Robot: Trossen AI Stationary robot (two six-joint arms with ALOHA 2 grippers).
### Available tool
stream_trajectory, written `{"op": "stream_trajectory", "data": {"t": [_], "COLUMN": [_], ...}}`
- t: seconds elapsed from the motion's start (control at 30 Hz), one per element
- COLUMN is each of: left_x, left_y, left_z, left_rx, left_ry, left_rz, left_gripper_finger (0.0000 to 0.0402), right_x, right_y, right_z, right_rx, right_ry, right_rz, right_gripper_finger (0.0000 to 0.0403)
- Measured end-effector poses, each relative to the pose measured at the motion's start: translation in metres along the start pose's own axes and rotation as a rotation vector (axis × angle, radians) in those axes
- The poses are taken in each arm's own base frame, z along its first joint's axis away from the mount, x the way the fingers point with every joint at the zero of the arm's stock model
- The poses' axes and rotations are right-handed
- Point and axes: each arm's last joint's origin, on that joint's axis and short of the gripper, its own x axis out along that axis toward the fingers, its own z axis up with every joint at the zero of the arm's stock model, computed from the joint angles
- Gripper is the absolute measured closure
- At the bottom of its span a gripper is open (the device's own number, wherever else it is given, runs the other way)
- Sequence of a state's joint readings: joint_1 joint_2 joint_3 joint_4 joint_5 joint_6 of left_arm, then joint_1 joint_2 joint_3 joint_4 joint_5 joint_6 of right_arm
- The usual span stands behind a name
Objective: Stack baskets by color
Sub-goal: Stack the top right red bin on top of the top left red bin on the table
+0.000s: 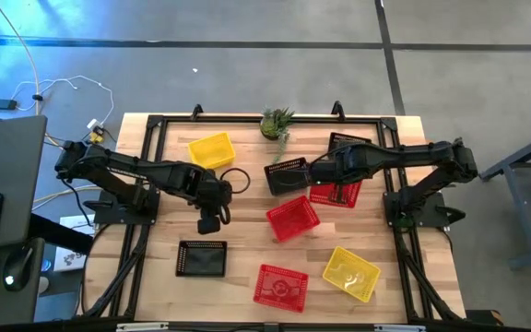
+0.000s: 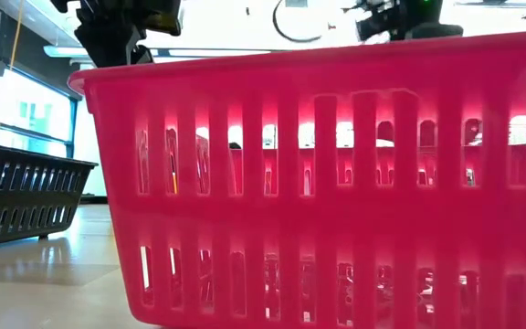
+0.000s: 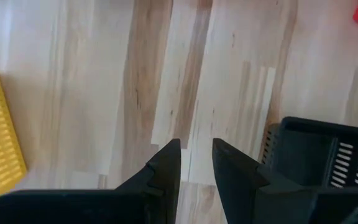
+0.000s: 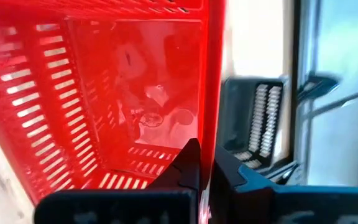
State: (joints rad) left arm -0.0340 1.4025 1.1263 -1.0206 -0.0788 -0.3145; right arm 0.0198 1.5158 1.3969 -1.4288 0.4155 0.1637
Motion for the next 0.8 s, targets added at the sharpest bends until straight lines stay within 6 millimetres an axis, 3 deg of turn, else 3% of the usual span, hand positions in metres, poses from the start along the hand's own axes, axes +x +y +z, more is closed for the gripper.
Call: {"op": "stream_trajectory", "data": {"t": [0.33, 0.8], "left_x": [0.000, 0.000], "left_y": [-0.003, -0.003], "left_z": [-0.001, -0.001], "left_rx": [0.015, 0.017], "left_ry": [-0.006, -0.006], "left_rz": [0.009, 0.009], "left_gripper_finger": [0.0323, 0.0323], "right_x": [-0.028, -0.043], "right_y": [0.006, 0.034], "right_z": [0.023, 0.043], "right_rx": [-0.184, -0.482], "right_ry": [-0.279, -0.570], "right_rz": [0.004, 0.236], "right_gripper_finger": [0.0403, 0.0403]}}
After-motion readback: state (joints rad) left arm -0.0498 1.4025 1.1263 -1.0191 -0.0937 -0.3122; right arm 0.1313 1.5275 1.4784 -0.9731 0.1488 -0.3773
